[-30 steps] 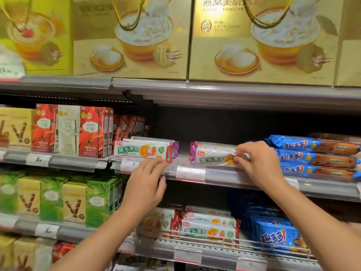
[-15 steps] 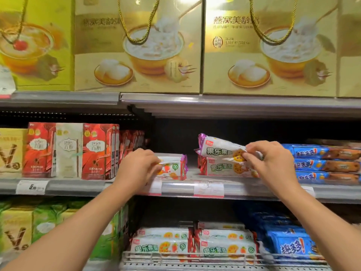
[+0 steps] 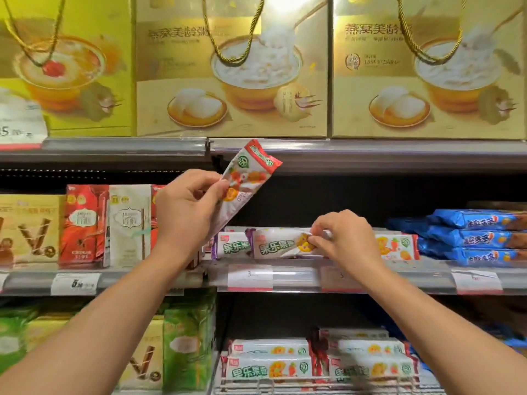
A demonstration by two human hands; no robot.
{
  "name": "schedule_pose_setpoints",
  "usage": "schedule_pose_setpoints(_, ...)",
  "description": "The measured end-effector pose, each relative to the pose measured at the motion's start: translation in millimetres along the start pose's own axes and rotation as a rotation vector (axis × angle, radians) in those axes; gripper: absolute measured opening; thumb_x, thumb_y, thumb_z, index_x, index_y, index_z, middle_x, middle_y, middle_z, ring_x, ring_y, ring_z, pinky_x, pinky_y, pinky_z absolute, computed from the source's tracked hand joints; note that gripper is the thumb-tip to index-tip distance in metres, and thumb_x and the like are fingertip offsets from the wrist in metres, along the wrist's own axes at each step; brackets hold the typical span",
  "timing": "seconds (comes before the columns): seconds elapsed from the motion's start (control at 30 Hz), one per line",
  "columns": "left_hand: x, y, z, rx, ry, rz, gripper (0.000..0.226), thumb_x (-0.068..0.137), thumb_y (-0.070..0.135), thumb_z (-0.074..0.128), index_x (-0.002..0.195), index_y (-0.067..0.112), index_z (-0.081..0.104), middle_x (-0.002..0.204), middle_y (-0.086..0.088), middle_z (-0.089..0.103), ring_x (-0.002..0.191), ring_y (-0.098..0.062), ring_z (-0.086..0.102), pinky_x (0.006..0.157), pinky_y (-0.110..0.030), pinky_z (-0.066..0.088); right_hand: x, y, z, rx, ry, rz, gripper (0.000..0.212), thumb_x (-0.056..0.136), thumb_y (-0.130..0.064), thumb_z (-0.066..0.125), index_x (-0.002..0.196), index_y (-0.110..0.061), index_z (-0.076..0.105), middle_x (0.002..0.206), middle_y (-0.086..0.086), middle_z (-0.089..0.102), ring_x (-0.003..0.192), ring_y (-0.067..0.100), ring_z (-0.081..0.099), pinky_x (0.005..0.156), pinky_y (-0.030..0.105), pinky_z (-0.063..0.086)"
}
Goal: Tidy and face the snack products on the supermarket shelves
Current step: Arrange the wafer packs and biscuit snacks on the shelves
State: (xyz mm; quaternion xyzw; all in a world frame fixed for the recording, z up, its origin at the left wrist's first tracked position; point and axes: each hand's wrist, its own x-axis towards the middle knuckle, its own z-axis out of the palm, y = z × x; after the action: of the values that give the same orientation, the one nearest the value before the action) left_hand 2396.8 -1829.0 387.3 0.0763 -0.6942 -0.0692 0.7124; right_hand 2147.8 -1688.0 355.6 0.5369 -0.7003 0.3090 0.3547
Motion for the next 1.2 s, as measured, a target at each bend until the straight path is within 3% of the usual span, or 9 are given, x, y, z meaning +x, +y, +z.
schedule_pose_setpoints(0.27,-6.2,8.1,-21.8,0.099,-0.027,0.011,0.006,0.091,0.022,0.073,0.094,0.021,0.079,0.095,0.012,0.073,0.086,-0.006,0.067,0.071,-0.029,0.053,10.0,-55.9,38.7,0.144,-0.188,-0.037,0.02,0.094,-0.047,0.062,0.101,-0.033,0.075,0.09,-0.01,0.073,0.091,0.012,0.066,0.079,0.038,0.056)
schedule_pose_setpoints(0.43,-17.7,14.7,-15.9,0.188,-0.073,0.039,0.005,0.088,0.02,0.075,0.09,0.019,0.079,0.092,0.011,0.073,0.085,-0.005,0.067,0.072,-0.035,0.054,0.4,-37.8,16.6,0.294,-0.104,-0.058,0.027,0.101,-0.037,0.052,0.119,-0.032,0.071,0.115,-0.014,0.071,0.108,0.005,0.063,0.091,0.035,0.054)
schedule_pose_setpoints(0.53,-27.6,24.0,3.8,0.275,-0.15,0.101,0.006,0.088,0.023,0.075,0.091,0.02,0.079,0.093,0.011,0.072,0.086,-0.01,0.065,0.073,-0.039,0.053,-13.7,-10.9,-7.3,0.628,0.027,0.028,0.024,0.102,-0.038,0.052,0.113,-0.032,0.073,0.101,-0.017,0.073,0.098,0.001,0.067,0.085,0.036,0.058)
schedule_pose_setpoints(0.6,-34.7,36.3,23.9,0.337,-0.218,0.153,0.011,0.088,0.03,0.073,0.094,0.022,0.078,0.096,0.011,0.071,0.089,-0.01,0.063,0.074,-0.038,0.053,-22.7,6.3,-23.8,0.912,-0.005,0.082,0.029,0.099,-0.046,0.056,0.123,-0.034,0.066,0.108,-0.014,0.073,0.101,0.005,0.069,0.082,0.038,0.062)
schedule_pose_setpoints(0.67,-41.2,52.0,48.3,0.364,-0.279,0.226,0.015,0.089,0.034,0.07,0.094,0.022,0.078,0.097,0.01,0.071,0.088,-0.011,0.062,0.073,-0.038,0.053,-31.2,24.5,-36.7,1.035,-0.062,0.099,0.049,0.089,-0.06,0.063,0.134,-0.041,0.055,0.121,-0.014,0.068,0.109,0.007,0.068,0.08,0.034,0.062)
schedule_pose_setpoints(0.8,-51.5,85.7,100.3,0.407,-0.339,0.369,0.016,0.091,0.031,0.07,0.09,0.017,0.078,0.096,0.004,0.072,0.082,-0.019,0.063,0.066,-0.04,0.054,-45.2,59.7,-55.2,0.873,-0.065,0.121,0.063,0.074,-0.064,0.075,0.131,-0.049,0.053,0.124,-0.013,0.066,0.113,0.007,0.065,0.091,0.041,0.058)
schedule_pose_setpoints(0.93,-58.1,112.1,141.1,0.372,-0.392,0.374,0.018,0.092,0.034,0.07,0.096,0.019,0.078,0.099,0.005,0.072,0.086,-0.017,0.063,0.067,-0.039,0.054,-59.7,101.6,-69.8,0.824,0.011,0.189,0.043,0.078,-0.044,0.08,0.117,-0.039,0.064,0.107,-0.007,0.071,0.101,0.014,0.069,0.086,0.047,0.058)
schedule_pose_setpoints(1.1,-65.2,126.1,179.2,0.35,-0.491,0.276,0.029,0.092,0.051,0.063,0.114,0.035,0.071,0.11,0.016,0.067,0.101,-0.006,0.058,0.08,-0.029,0.05,-76.9,143.2,-75.8,0.897,0.038,0.256,0.031,0.085,-0.03,0.081,0.113,-0.032,0.066,0.106,-0.005,0.072,0.099,0.013,0.071,0.078,0.034,0.062)
schedule_pose_setpoints(1.2,-68.4,121.7,189.1,0.366,-0.515,0.172,0.045,0.09,0.058,0.058,0.128,0.035,0.063,0.121,0.015,0.064,0.112,-0.008,0.056,0.091,-0.033,0.051,-83.2,165.9,-75.6,0.98,0.074,0.331,0.03,0.086,-0.024,0.08,0.113,-0.028,0.067,0.106,-0.005,0.074,0.098,0.011,0.072,0.076,0.028,0.061)
